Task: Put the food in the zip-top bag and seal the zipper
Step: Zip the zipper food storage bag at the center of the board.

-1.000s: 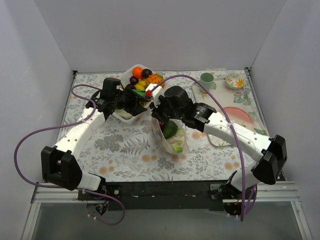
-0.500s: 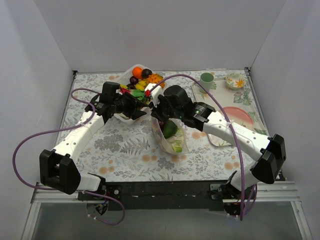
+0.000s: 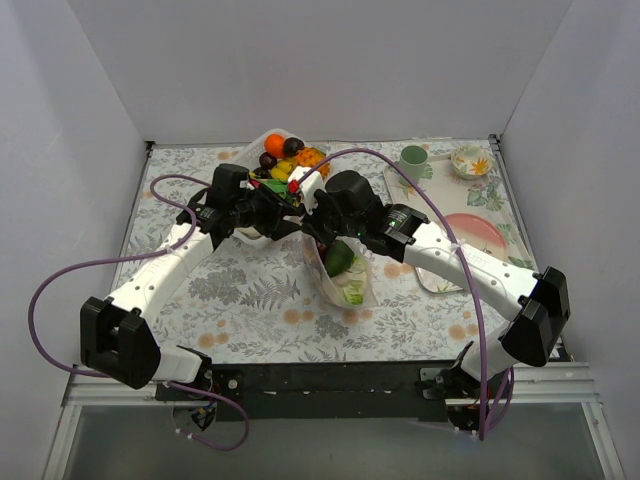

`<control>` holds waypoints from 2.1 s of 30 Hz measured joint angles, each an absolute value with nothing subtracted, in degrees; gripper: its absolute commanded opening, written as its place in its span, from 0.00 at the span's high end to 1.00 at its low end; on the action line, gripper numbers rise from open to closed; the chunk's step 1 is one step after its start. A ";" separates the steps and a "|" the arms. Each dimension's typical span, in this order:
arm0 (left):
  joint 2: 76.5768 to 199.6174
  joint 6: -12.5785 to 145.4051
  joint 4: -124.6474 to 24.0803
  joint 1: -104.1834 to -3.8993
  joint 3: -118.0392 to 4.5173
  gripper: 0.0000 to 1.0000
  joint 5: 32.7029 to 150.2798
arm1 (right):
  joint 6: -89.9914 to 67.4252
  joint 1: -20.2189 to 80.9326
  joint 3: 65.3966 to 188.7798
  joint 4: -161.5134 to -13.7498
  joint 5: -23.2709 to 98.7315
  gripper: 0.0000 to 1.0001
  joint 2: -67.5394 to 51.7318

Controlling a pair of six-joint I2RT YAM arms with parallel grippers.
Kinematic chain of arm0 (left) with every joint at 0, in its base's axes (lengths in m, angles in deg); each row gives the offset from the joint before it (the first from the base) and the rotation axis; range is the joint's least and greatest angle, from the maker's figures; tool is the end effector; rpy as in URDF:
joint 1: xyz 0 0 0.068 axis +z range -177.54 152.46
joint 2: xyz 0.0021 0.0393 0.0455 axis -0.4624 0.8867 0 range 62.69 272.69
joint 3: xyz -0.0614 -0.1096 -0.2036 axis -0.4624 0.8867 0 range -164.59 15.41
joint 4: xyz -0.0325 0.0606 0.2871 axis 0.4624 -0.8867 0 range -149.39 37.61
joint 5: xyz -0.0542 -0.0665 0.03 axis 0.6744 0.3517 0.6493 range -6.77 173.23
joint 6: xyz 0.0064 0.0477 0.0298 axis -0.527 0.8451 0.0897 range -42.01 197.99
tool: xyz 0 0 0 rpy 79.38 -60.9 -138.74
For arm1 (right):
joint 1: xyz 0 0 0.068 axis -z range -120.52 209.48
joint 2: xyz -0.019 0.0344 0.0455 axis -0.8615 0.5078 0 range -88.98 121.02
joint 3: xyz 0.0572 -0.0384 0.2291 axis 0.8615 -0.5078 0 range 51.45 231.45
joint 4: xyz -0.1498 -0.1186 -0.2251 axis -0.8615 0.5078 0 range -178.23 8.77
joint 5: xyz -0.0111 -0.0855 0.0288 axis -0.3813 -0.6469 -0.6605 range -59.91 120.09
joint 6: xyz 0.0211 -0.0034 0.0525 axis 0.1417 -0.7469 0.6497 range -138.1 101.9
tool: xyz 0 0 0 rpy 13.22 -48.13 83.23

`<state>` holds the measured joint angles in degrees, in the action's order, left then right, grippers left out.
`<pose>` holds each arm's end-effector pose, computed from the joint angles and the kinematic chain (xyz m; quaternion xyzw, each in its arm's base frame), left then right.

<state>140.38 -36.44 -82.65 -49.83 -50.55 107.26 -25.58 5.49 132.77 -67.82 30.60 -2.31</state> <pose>0.3086 -0.1440 0.2653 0.5848 -0.6808 0.4400 0.0300 0.2315 0.3191 0.3264 -0.4350 0.7268 0.2134 0.4869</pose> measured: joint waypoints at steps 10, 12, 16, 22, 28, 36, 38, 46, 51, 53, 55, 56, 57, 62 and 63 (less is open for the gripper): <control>141.23 -36.46 -80.11 -49.91 -50.26 0.87 108.29 | -25.61 5.49 132.77 -67.85 28.29 0.92 -2.31; 141.23 -36.46 -79.72 -49.91 -50.02 0.93 108.40 | -25.61 5.49 132.77 -67.87 27.70 0.92 -2.31; 141.47 -36.46 -78.87 -49.91 -49.82 1.00 108.97 | -25.58 5.46 132.77 -67.89 26.87 0.92 -2.31; 141.98 -36.46 -77.62 -49.91 -49.78 0.73 109.36 | -25.61 5.46 132.77 -67.93 25.64 0.92 -2.31; 142.00 -36.59 -77.21 -49.91 -49.74 0.56 109.58 | -25.85 5.46 132.77 -68.22 25.25 0.92 -2.31; 142.00 -36.66 -77.12 -49.91 -49.71 0.57 110.17 | -25.89 5.40 132.77 -68.26 24.44 0.92 -2.25; 142.00 -36.66 -77.03 -49.91 -49.71 0.57 110.37 | -25.93 5.36 132.77 -68.26 24.20 0.92 -2.20; 142.17 -36.66 -75.98 -50.26 -49.71 0.64 111.15 | -26.11 4.70 132.79 -68.89 22.76 0.92 -1.46; 142.20 -36.70 -75.13 -50.39 -49.23 0.83 111.52 | -26.28 4.35 132.79 -69.07 22.28 0.92 -1.31; 142.30 -36.81 -74.65 -50.39 -48.86 1.00 111.59 | -26.30 4.24 132.86 -68.94 22.04 0.92 -1.15; 142.61 -36.92 -74.21 -50.33 -48.77 1.00 111.63 | -26.37 4.22 132.90 -68.65 21.69 0.92 -0.93; 142.81 -36.77 -74.06 -50.35 -48.77 1.00 111.61 | -26.48 4.22 132.90 -68.65 21.40 0.92 -0.82; 143.03 -36.85 -73.93 -50.33 -48.75 1.00 111.68 | -26.55 4.20 132.90 -68.65 21.20 0.92 -0.74; 143.18 -36.88 -73.29 -50.35 -48.69 1.00 111.79 | -27.03 4.11 132.90 -68.65 20.61 0.91 -0.74; 143.18 -36.88 -73.29 -50.35 -48.69 1.00 111.76 | -27.11 4.07 132.90 -68.65 20.46 0.90 -0.74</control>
<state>143.18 -36.88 -73.29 -50.35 -48.69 111.76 -27.11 4.07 132.90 -68.65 20.46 -0.74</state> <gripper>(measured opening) 0.010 0.186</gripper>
